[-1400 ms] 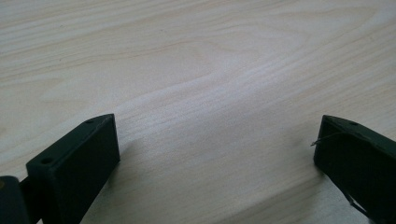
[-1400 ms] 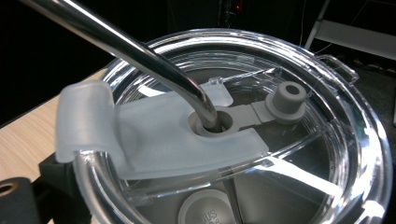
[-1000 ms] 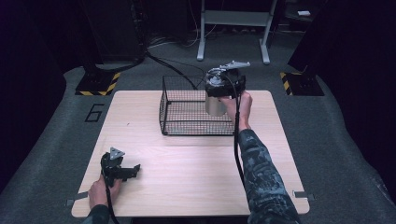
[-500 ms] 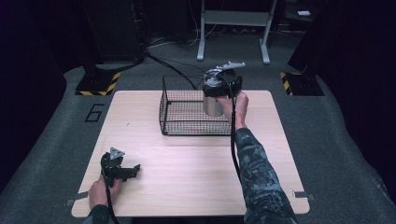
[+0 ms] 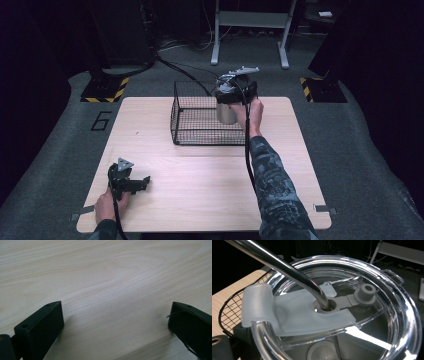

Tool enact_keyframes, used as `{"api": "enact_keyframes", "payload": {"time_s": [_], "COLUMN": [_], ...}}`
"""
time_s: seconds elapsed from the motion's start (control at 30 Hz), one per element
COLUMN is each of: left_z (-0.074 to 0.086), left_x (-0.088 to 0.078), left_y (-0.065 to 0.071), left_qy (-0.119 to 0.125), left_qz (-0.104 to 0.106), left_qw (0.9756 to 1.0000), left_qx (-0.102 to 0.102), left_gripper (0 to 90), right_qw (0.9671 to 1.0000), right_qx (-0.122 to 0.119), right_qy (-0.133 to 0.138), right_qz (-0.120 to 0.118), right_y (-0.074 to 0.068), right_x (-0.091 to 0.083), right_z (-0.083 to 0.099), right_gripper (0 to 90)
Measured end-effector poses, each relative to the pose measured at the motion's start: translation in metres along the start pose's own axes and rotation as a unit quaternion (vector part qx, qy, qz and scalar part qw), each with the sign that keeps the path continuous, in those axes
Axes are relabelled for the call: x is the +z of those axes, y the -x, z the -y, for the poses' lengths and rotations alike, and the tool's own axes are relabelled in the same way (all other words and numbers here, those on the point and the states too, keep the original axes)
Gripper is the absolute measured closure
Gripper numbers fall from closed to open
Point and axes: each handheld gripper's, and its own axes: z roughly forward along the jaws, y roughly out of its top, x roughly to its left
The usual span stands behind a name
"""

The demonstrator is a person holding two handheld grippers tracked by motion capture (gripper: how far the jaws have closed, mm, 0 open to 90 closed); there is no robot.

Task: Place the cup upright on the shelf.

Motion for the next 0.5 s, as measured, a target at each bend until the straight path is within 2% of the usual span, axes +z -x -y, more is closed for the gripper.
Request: {"api": "enact_keyframes", "payload": {"time_s": [0.5], "left_z": [0.000], "left_x": [0.000], "left_y": [0.000], "left_qy": [0.000], "left_qz": [0.000], "left_qw": [1.0000], "left_qx": [0.001], "left_gripper": [0.2], "right_qw": [0.9999], "right_qx": [0.004], "right_qy": [-0.007], "right_qz": [-0.007], "right_y": [-0.007], "right_x": [0.020], "right_z": [0.005], "right_gripper": [3.6]}}
